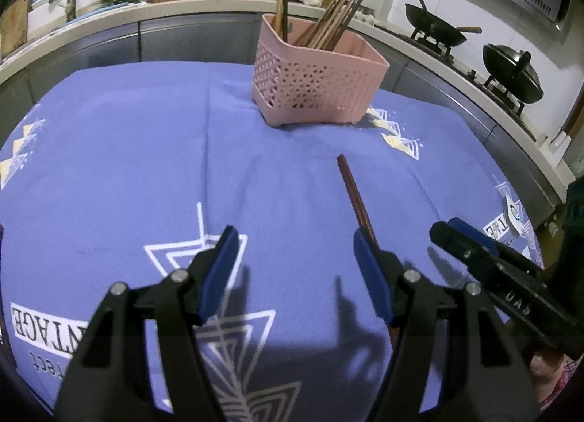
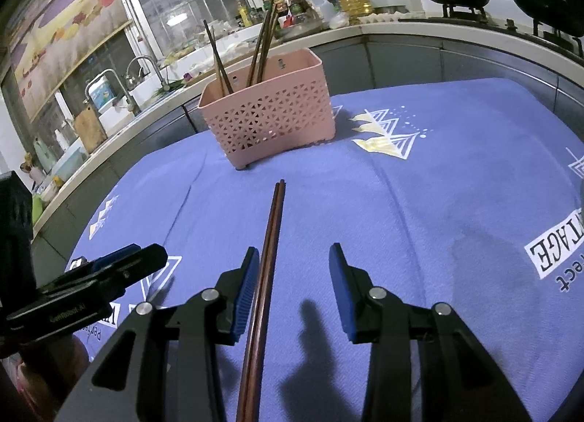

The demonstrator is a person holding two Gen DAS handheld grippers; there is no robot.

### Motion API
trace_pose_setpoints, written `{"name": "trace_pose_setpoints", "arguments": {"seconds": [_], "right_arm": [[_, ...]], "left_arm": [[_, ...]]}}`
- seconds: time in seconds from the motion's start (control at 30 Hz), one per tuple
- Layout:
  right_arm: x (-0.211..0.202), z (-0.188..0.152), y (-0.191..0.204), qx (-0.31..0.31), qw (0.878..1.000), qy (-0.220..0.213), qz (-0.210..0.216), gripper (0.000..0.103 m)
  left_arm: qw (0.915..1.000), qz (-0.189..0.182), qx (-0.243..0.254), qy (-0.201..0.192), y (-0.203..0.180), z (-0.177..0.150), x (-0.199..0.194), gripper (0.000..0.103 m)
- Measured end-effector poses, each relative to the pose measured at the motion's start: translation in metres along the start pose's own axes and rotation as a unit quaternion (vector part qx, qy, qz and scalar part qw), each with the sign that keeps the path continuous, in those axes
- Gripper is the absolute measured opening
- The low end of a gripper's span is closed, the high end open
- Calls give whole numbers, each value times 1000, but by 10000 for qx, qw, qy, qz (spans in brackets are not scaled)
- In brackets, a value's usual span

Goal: Organize utensils
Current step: 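Lower the right gripper onto the dark chopstick and close on it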

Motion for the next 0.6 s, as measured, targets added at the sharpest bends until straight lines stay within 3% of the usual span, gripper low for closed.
{"name": "trace_pose_setpoints", "arguments": {"seconds": [0.6], "right_arm": [[1,4,-11,178,9997,6,138,40]], "left_arm": [[9997,94,147,156,-7,0,8,63]]}}
Point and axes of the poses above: each gripper's, at about its wrist camera, not at the fingertips, and x roughly the way its jaws point, y to its left, z to its top, the point moved 10 cm from there along x, roughly the way its jaws point, and after that the axes turned 11 degrees about y, right-handed, at the moved point
